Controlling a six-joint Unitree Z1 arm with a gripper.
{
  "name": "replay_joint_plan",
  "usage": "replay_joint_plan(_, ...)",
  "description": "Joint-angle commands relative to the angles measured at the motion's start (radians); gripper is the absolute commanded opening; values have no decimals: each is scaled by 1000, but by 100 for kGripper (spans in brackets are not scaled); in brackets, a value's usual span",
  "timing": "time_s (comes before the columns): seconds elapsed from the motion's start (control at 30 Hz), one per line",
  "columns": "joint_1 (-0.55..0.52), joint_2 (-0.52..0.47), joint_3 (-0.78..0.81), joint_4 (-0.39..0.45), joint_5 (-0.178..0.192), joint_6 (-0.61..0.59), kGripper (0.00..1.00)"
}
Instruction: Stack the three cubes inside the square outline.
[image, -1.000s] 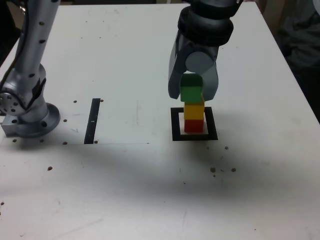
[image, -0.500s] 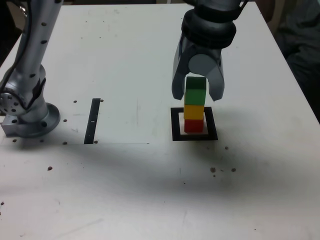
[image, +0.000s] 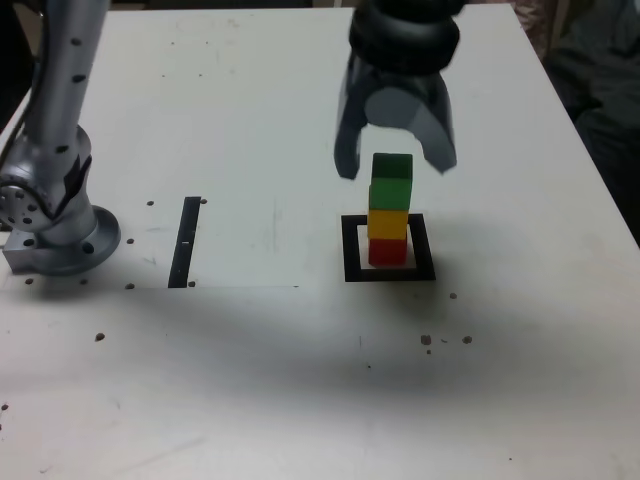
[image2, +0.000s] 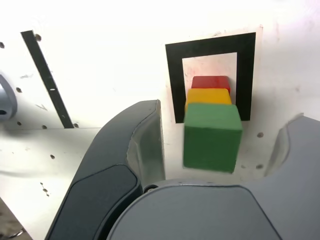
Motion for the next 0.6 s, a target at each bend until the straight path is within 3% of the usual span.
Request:
replay_joint_plan(0.0,-9,-44,18,8,9,-13,100)
replay_joint_plan(0.33,-27,-235,230,5,25,-75,100)
replay_joint_plan(0.57,-27,-340,449,-62,14,-110,100)
